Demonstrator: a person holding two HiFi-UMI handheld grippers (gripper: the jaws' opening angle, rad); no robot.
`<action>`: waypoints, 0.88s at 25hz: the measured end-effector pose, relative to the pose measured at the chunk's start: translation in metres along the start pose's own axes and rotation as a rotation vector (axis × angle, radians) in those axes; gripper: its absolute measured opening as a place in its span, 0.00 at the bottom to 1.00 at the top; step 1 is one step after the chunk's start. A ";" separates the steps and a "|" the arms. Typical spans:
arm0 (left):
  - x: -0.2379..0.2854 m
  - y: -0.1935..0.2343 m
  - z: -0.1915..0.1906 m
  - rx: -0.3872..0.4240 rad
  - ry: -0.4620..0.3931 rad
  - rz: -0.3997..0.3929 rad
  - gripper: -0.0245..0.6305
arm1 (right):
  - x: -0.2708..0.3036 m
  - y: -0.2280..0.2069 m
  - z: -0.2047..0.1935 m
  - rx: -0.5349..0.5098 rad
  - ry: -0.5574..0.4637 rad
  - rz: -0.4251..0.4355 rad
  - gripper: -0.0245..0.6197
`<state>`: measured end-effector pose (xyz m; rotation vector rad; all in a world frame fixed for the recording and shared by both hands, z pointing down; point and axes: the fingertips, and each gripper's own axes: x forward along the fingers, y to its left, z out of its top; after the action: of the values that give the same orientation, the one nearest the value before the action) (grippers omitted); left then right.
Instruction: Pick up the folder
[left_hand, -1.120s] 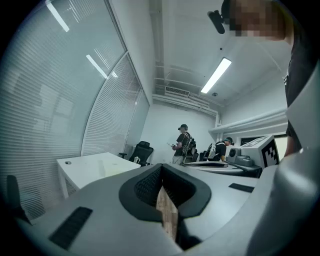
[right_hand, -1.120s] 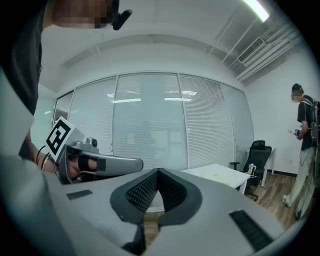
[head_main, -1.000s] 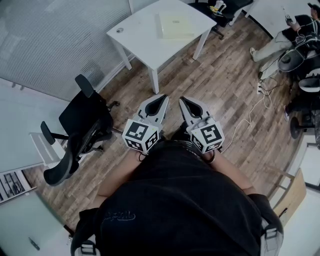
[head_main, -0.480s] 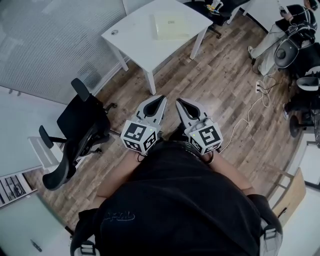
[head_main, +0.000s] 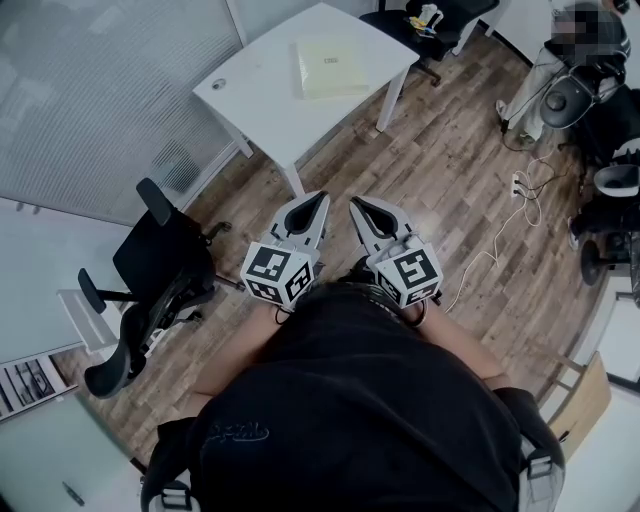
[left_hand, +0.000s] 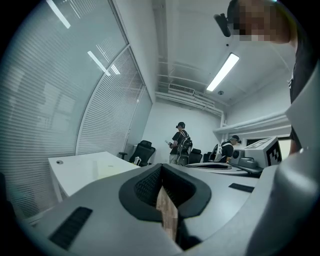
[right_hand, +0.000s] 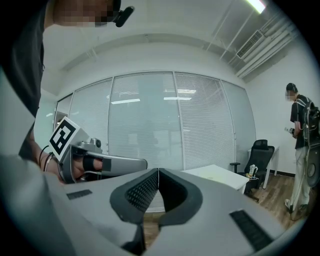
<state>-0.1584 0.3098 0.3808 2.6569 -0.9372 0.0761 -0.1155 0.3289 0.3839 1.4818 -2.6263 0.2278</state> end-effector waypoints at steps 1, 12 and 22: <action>0.010 -0.001 0.002 0.001 -0.001 0.001 0.06 | 0.002 -0.010 0.001 0.001 0.001 0.000 0.07; 0.101 -0.008 0.008 -0.007 0.011 0.046 0.06 | 0.015 -0.100 0.000 0.014 0.041 0.066 0.07; 0.154 -0.025 -0.001 -0.027 0.064 0.013 0.06 | 0.002 -0.152 -0.012 0.065 0.066 0.039 0.07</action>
<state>-0.0226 0.2361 0.3988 2.6081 -0.9286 0.1490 0.0135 0.2520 0.4074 1.4173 -2.6214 0.3625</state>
